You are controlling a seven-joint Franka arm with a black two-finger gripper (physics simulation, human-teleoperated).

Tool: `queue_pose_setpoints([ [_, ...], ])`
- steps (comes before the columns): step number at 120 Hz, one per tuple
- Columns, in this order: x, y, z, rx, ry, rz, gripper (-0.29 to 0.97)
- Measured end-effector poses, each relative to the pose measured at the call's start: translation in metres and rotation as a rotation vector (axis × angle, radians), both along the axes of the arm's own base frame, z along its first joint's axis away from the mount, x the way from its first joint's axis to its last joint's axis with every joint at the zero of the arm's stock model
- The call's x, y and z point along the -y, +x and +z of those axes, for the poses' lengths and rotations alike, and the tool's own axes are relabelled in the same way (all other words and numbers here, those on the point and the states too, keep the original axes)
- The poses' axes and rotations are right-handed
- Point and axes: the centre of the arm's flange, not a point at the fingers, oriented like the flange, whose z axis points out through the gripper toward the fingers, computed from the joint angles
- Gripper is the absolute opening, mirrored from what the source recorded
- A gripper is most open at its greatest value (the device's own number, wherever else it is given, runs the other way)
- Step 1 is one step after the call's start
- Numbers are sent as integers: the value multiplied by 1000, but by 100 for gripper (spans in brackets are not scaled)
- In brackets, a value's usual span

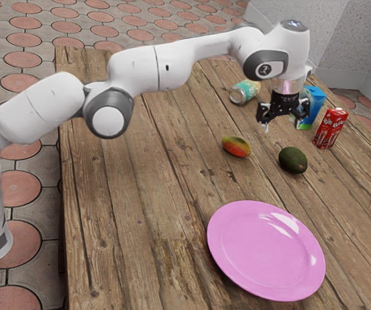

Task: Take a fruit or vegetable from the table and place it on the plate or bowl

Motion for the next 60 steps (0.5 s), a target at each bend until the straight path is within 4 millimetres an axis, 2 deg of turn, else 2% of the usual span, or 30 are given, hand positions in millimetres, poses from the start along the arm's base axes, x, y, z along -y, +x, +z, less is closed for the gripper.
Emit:
queue_pose_setpoints([
  [12, 6, 6, -15, 1, -21, 28, 68],
  [35, -31, 11, -27, 4, -49, 129, 68],
  [60, -33, 21, -50, 23, -115, 166, 68],
])
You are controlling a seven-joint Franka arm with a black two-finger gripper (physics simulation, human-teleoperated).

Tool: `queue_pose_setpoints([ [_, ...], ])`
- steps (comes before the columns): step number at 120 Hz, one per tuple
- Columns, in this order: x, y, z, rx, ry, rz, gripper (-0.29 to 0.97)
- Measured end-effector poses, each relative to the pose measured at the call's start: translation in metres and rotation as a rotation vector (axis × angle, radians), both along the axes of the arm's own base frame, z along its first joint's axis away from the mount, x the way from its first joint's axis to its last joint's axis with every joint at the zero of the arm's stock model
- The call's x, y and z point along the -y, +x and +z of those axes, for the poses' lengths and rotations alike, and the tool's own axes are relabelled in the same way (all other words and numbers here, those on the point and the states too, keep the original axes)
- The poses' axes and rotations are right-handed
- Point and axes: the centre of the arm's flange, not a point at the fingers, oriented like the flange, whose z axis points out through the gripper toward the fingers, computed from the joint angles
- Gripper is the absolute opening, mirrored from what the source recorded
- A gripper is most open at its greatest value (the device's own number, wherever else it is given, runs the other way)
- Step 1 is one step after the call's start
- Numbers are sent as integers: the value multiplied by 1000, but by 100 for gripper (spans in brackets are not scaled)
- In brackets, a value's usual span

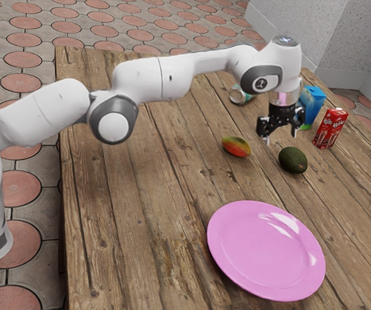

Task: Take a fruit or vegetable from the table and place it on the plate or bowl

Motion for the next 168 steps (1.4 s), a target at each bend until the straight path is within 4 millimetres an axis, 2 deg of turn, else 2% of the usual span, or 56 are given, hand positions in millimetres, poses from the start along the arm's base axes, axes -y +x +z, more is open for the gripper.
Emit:
queue_pose_setpoints([
  [30, -3, 14, -21, 74, -55, 30, 68],
  [78, 8, 34, -63, 164, -134, 47, 68],
  [99, 1, 38, -80, 178, -146, 65, 68],
  [131, 0, 41, -87, 193, -152, 74, 68],
  [140, -1, 41, -87, 196, -159, 79, 56],
  [156, 2, 40, -85, 190, -165, 76, 42],
  [168, 2, 36, -64, 184, -153, 73, 29],
])
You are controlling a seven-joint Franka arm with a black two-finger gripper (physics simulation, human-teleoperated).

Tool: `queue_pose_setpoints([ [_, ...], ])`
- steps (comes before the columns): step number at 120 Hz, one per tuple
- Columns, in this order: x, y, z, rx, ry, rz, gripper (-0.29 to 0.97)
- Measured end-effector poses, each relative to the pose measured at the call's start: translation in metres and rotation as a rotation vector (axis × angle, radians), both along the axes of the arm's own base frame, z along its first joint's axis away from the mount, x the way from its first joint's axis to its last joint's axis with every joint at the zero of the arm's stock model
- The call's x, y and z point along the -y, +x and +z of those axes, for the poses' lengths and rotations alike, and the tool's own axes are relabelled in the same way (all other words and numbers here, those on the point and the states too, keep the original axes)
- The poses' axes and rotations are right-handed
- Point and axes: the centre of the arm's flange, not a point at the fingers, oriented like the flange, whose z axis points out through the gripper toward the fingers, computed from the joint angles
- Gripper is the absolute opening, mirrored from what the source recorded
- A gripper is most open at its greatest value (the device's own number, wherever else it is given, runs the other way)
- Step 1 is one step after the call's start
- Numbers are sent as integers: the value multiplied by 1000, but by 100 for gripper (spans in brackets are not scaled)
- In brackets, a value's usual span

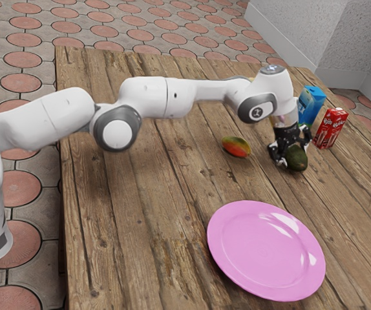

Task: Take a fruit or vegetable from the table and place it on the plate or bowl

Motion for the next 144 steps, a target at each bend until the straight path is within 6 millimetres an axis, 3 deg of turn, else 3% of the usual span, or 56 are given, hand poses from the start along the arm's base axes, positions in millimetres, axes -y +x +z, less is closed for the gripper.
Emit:
queue_pose_setpoints([
  [9, 2, -6, 23, -13, 14, -4, 24],
  [18, 12, -17, 60, -25, 35, -15, 22],
  [28, 56, -41, 121, -40, 87, -61, 22],
  [39, 118, -68, 156, -94, 133, -122, 23],
  [55, 207, -104, 163, -216, 184, -206, 24],
  [69, 288, -139, 157, -301, 212, -273, 24],
  [86, 336, -163, 130, -418, 221, -299, 24],
  [93, 355, -185, 127, -468, 243, -318, 24],
  [104, 362, -208, 130, -520, 263, -297, 28],
  [113, 349, -210, 124, -563, 256, -252, 27],
  [126, 347, -212, 121, -592, 241, -211, 29],
  [134, 347, -213, 117, -606, 237, -192, 45],
  [144, 348, -214, 115, -615, 233, -171, 56],
])
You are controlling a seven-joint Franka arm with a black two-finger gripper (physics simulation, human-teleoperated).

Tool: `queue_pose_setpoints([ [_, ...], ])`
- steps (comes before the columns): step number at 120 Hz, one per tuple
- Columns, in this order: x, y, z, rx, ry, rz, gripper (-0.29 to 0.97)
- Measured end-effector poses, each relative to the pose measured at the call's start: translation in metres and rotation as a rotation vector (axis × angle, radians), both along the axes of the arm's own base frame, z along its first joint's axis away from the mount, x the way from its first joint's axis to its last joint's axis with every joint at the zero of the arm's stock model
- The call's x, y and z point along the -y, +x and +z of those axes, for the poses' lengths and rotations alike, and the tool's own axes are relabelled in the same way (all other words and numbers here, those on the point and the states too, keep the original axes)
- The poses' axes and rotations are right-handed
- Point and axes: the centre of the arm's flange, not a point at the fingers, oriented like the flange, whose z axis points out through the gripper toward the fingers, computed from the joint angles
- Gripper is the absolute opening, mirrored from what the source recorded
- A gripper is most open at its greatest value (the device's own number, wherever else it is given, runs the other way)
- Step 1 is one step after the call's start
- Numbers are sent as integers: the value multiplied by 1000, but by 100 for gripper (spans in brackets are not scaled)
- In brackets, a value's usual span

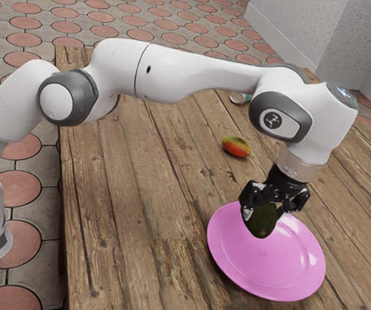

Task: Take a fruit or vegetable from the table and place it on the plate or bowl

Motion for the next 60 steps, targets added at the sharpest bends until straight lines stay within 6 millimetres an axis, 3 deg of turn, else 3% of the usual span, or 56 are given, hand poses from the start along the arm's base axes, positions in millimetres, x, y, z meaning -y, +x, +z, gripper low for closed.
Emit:
queue_pose_setpoints([
  [30, 6, -5, 2, 2, 5, 40, 66],
  [34, 14, -13, 12, 12, -4, 28, 66],
  [38, 25, -31, 37, 44, -20, 4, 67],
  [42, 23, -45, 66, 90, -15, -2, 67],
  [48, -51, -35, 108, 166, 46, 70, 67],
  [53, -145, -22, 130, 198, 125, 143, 68],
  [56, -198, -26, 138, 191, 170, 169, 68],
  [60, -253, -40, 143, 167, 205, 177, 68],
])
